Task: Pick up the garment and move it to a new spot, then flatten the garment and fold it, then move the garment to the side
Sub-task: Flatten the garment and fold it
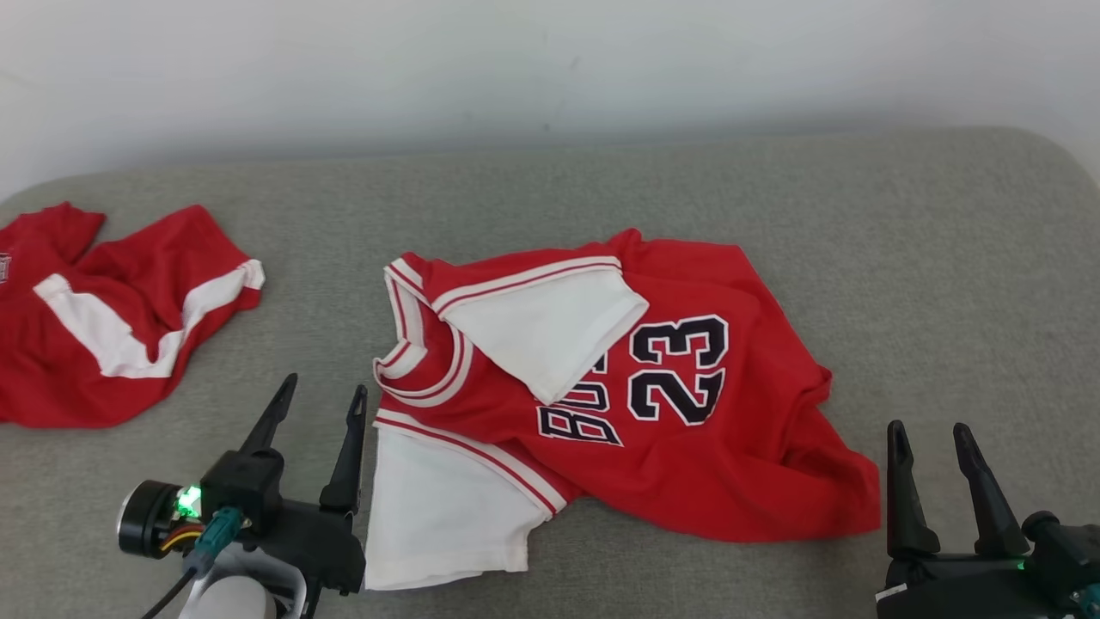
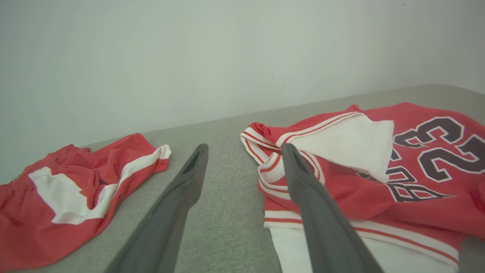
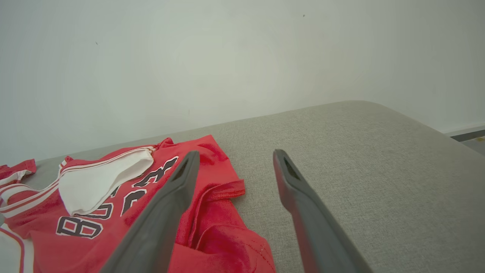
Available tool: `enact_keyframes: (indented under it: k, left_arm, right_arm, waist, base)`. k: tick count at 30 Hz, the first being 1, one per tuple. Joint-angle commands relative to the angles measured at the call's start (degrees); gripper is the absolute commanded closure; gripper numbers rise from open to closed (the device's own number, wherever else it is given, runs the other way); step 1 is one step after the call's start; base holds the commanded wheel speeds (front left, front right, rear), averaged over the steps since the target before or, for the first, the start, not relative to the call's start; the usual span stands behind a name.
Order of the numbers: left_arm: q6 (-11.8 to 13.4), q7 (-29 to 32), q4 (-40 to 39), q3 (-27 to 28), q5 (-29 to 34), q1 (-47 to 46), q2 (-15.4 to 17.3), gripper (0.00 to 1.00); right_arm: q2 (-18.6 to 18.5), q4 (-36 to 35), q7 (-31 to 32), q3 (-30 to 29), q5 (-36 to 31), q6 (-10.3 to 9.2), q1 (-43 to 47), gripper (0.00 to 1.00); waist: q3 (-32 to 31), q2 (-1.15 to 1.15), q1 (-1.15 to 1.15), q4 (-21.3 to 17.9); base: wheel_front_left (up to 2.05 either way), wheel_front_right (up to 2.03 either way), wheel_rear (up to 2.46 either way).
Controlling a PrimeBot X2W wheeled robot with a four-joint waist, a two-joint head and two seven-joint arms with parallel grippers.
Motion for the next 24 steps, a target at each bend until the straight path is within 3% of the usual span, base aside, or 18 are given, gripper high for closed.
enact_keyframes:
  k: [1, 9, 18, 19, 21, 24]
  left_arm:
    - [0.14, -0.18, 1.53, -0.82, -0.43, -1.09, 0.65, 0.0]
    - [0.14, -0.08, 14.44, -5.32, -3.27, -7.01, 3.21, 0.0]
    - [0.15, 1.94, 26.02, -11.84, -7.33, -12.21, 4.3, 0.02]
    - [0.16, 2.67, 27.44, -12.05, -7.68, -12.71, 4.32, 0.45]
    - [0.17, 2.83, 29.11, -13.16, -8.13, -13.39, 4.18, 1.0]
    - [0.16, 1.86, 29.79, -13.8, -9.56, -14.48, 3.75, 1.0]
  right_arm:
    - [0.17, 0.03, -0.01, -0.2, -0.06, -0.16, -0.6, 0.0]
    - [0.93, 0.45, -0.01, -0.76, 0.22, -0.16, -2.2, 0.0]
    - [1.45, 0.79, -0.01, -1.16, -0.18, -0.16, -2.97, 0.0]
    - [1.44, 0.86, -0.01, -1.17, -0.25, -0.16, -3.06, 0.0]
    - [1.37, 0.91, -0.01, -1.15, -0.36, -0.16, -3.18, 0.0]
    - [1.22, 0.86, -0.01, -1.68, -0.4, -0.16, -2.87, 0.0]
  waist:
    - [2.39, 0.0, 0.0, -2.41]
    - [5.19, 0.0, 0.0, -5.46]
    - [5.89, 0.0, 0.0, -6.16]
    - [5.82, 0.0, 0.0, -6.14]
    - [5.61, 0.0, 0.0, -6.06]
    - [5.0, 0.0, 0.0, -5.41]
  base:
    - [0.0, 0.0, 0.0]
    - [0.0, 0.0, 0.0]
    - [0.0, 0.0, 0.0]
    - [0.0, 0.0, 0.0]
    - [0.0, 0.0, 0.0]
    - [0.0, 0.0, 0.0]
